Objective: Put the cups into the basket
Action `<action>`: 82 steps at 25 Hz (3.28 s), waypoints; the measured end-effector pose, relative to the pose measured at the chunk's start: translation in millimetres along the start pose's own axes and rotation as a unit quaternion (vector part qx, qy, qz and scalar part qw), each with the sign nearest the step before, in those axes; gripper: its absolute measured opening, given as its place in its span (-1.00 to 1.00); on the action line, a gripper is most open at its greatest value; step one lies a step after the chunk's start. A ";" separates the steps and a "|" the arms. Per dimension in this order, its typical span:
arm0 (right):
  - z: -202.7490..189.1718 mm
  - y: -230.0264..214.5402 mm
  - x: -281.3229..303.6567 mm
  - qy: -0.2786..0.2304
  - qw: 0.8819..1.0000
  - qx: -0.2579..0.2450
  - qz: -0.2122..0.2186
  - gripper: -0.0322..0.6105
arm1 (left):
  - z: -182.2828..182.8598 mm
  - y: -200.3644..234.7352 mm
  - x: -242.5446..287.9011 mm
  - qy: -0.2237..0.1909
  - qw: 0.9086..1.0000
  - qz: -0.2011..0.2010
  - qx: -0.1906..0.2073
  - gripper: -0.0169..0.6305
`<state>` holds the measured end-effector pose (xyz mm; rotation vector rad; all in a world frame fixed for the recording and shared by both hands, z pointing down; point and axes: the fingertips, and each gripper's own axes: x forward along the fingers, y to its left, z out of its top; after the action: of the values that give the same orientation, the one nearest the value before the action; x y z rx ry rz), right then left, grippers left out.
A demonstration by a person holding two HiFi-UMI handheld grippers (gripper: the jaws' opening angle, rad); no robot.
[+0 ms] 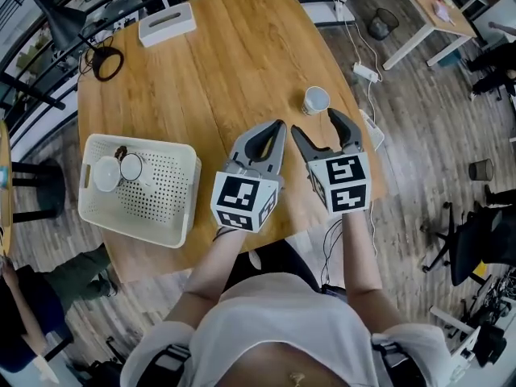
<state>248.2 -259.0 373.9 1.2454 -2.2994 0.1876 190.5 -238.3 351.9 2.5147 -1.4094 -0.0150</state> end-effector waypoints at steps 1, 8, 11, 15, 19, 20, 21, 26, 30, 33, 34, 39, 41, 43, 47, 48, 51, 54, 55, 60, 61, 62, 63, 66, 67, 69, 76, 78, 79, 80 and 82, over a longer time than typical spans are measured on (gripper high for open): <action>-0.3 -4.6 2.8 0.000 1.000 -0.002 0.004 0.07 | -1.8 0.1 3.7 0.002 1.000 0.002 -0.001 -0.92; -10.7 -28.0 22.6 0.024 0.999 -0.028 0.016 0.08 | -16.6 -1.7 29.6 0.017 1.000 0.005 -0.001 -0.92; -21.1 -36.5 33.0 0.041 0.998 -0.029 0.028 0.08 | -24.0 -1.6 41.2 0.023 1.000 0.005 -0.006 -0.92; -30.4 -42.2 47.7 0.056 0.997 -0.031 0.051 0.09 | -33.8 1.2 59.2 0.035 0.999 0.004 -0.012 -0.92; -39.2 -49.8 65.4 0.074 0.995 -0.043 0.056 0.12 | -45.5 8.6 77.5 0.045 0.999 0.006 -0.018 -0.92; -41.9 -51.8 70.1 0.079 0.994 -0.046 0.058 0.13 | -47.9 11.5 81.9 0.047 0.999 0.007 -0.020 -0.92; -44.8 -53.4 74.5 0.084 0.993 -0.048 0.062 0.14 | -50.4 14.2 86.1 0.048 0.999 0.008 -0.022 -0.92; -59.6 -61.0 96.5 0.105 0.990 -0.048 0.084 0.25 | -62.0 23.9 104.7 0.057 0.998 0.015 -0.028 -0.92; -75.6 -71.9 112.1 0.127 0.986 -0.059 0.092 0.28 | -71.3 27.5 112.8 0.062 0.997 0.018 -0.033 -0.92; -85.0 -76.4 122.9 0.142 0.983 -0.061 0.102 0.28 | -79.1 29.1 116.6 0.067 0.997 0.018 -0.036 -0.92; -88.1 -76.2 126.4 0.149 0.981 -0.061 0.108 0.29 | -80.7 29.7 117.8 0.068 0.997 0.018 -0.037 -0.92; -104.7 -79.1 139.3 0.183 0.972 -0.067 0.133 0.33 | -86.0 33.7 121.4 0.073 0.996 0.022 -0.042 -0.92; -109.7 -78.9 143.2 0.193 0.969 -0.068 0.140 0.33 | -86.8 35.8 121.8 0.073 0.996 0.024 -0.043 -0.92; -113.7 -77.3 146.6 0.199 0.967 -0.067 0.145 0.33 | -88.0 36.9 122.1 0.073 0.996 0.025 -0.043 -0.92; -117.8 -76.1 150.4 0.206 0.966 -0.074 0.139 0.33 | -90.6 35.8 121.3 0.075 0.996 0.025 -0.044 -0.92; -116.9 -75.2 150.7 0.205 0.966 -0.074 0.137 0.33 | -90.8 35.3 121.0 0.076 0.996 0.025 -0.044 -0.92; -116.2 -74.6 152.2 0.206 0.967 -0.069 0.133 0.32 | -90.6 34.4 120.3 0.075 0.996 0.025 -0.044 -0.92; -122.4 -75.2 151.6 0.227 0.962 -0.081 0.127 0.32 | -89.0 34.0 118.7 0.072 0.996 0.028 -0.043 -0.92; -123.6 -75.6 151.2 0.232 0.961 -0.088 0.124 0.31 | -88.1 34.2 117.8 0.071 0.996 0.029 -0.043 -0.92; -119.8 -70.4 150.6 0.228 0.961 -0.089 0.127 0.27 | -85.6 37.4 113.7 0.068 0.996 0.032 -0.044 -0.92; -120.1 -69.3 150.6 0.230 0.961 -0.090 0.128 0.27 | -85.9 38.0 113.0 0.068 0.996 0.032 -0.044 -0.92; -120.6 -68.5 150.6 0.232 0.960 -0.092 0.128 0.26 | -86.3 38.5 112.1 0.068 0.996 0.033 -0.045 -0.92; -120.8 -68.0 150.6 0.232 0.960 -0.095 0.127 0.25 | -86.4 38.9 111.2 0.068 0.996 0.033 -0.046 -0.92; -117.9 -67.1 150.3 0.228 0.962 -0.090 0.124 0.24 | -83.7 40.2 109.4 0.066 0.996 0.032 -0.045 -0.92; -116.3 -66.9 150.2 0.226 0.962 -0.088 0.123 0.24 | -82.4 41.0 109.0 0.064 0.996 0.032 -0.045 -0.92; -113.2 -67.1 148.9 0.223 0.964 -0.086 0.118 0.23 | -81.6 41.5 107.7 0.064 0.996 0.031 -0.044 -0.92; -95.5 -68.5 137.5 0.205 0.969 -0.088 0.102 0.23 | -76.8 38.5 102.1 0.064 0.997 0.027 -0.042 -0.92; -88.6 -67.0 132.4 0.199 0.971 -0.088 0.098 0.23 | -73.0 37.6 99.4 0.063 0.997 0.026 -0.040 -0.92; -85.2 -66.4 129.4 0.196 0.972 -0.089 0.096 0.23 | -70.8 36.8 97.7 0.062 0.997 0.026 -0.038 -0.92; -81.8 -65.6 126.1 0.193 0.972 -0.089 0.094 0.23 | -68.4 35.9 95.8 0.061 0.997 0.025 -0.037 -0.92; -75.3 -63.1 119.1 0.188 0.974 -0.089 0.093 0.23 | -63.3 34.2 91.3 0.058 0.997 0.025 -0.034 -0.92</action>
<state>274.4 -356.7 490.5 0.8238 -2.0466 0.2521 218.8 -318.2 431.5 2.3833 -1.4005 0.0891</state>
